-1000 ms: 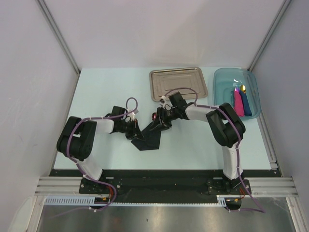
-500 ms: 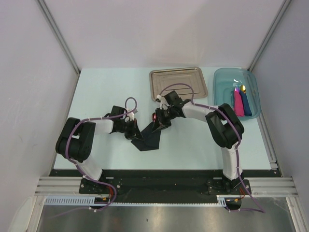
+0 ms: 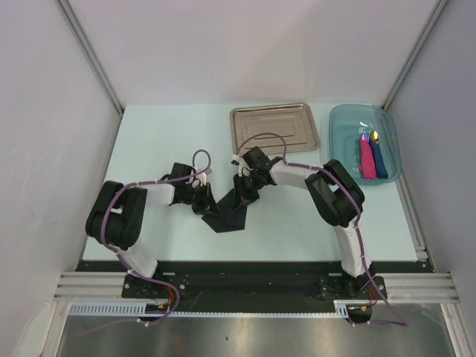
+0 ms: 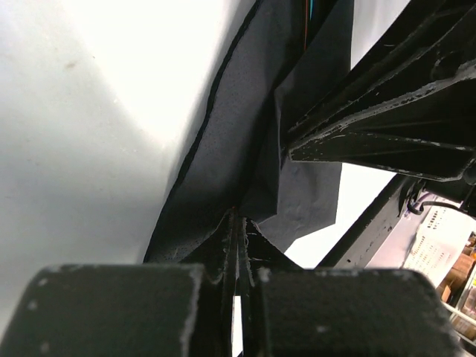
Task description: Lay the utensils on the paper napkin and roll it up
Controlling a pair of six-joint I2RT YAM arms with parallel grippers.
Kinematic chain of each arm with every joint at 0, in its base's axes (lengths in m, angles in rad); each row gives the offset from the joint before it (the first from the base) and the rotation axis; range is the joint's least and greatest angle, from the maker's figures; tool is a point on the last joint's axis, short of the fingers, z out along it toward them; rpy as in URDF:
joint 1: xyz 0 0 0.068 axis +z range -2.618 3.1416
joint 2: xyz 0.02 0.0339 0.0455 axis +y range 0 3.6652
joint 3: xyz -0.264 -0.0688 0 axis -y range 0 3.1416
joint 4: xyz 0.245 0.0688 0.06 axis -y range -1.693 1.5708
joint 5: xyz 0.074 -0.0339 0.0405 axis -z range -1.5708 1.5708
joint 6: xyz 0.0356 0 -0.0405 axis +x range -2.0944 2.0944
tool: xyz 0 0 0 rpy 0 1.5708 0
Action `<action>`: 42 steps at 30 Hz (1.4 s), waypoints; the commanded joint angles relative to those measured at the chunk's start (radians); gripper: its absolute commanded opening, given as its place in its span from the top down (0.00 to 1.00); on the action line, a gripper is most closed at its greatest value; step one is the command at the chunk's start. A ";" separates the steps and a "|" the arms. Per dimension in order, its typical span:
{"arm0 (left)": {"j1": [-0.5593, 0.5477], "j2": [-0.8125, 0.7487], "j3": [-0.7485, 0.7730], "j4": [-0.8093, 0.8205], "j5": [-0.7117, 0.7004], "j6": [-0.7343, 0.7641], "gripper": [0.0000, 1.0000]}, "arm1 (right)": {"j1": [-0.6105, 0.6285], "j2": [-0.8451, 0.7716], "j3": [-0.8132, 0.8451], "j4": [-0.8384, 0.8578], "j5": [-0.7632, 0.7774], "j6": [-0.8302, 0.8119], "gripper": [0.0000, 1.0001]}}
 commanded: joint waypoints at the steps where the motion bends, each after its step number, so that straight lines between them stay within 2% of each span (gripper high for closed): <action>1: 0.021 -0.041 0.017 -0.023 -0.019 0.007 0.93 | 0.018 0.033 0.036 -0.034 0.079 -0.065 0.89; 2: 0.029 -0.050 0.021 -0.032 -0.013 0.009 0.87 | 0.021 0.037 0.037 -0.040 0.082 -0.069 0.89; 3: 0.053 -0.064 0.020 -0.044 0.004 0.011 0.75 | 0.021 0.044 0.034 -0.040 0.082 -0.072 0.90; 5: 0.084 -0.111 0.015 -0.073 0.013 0.017 0.64 | 0.021 0.045 0.027 -0.040 0.085 -0.079 0.91; 6: 0.117 -0.128 0.017 -0.119 0.013 0.032 0.55 | 0.019 0.047 0.022 -0.039 0.083 -0.080 0.91; 11: 0.190 -0.156 0.023 -0.253 -0.004 0.105 0.36 | 0.021 0.051 0.011 -0.028 0.082 -0.083 0.91; 13: 0.193 -0.139 0.020 -0.285 -0.021 0.118 0.32 | 0.021 0.056 0.010 -0.025 0.082 -0.083 0.92; 19: 0.191 -0.085 -0.032 -0.218 -0.024 0.084 0.32 | 0.021 0.065 0.011 -0.024 0.080 -0.079 0.92; 26: 0.130 0.048 -0.031 -0.071 0.126 0.049 0.34 | 0.016 0.074 0.014 -0.018 0.074 -0.068 0.92; 35: 0.064 0.128 0.015 0.172 0.214 0.020 0.32 | 0.012 0.087 0.019 -0.010 0.074 -0.066 0.92; 38: 0.062 0.169 0.052 0.183 0.209 0.035 0.31 | 0.008 0.093 0.022 -0.013 0.074 -0.066 0.92; 42: 0.075 0.174 0.078 0.103 0.200 0.086 0.32 | 0.007 0.097 0.031 -0.016 0.073 -0.068 0.93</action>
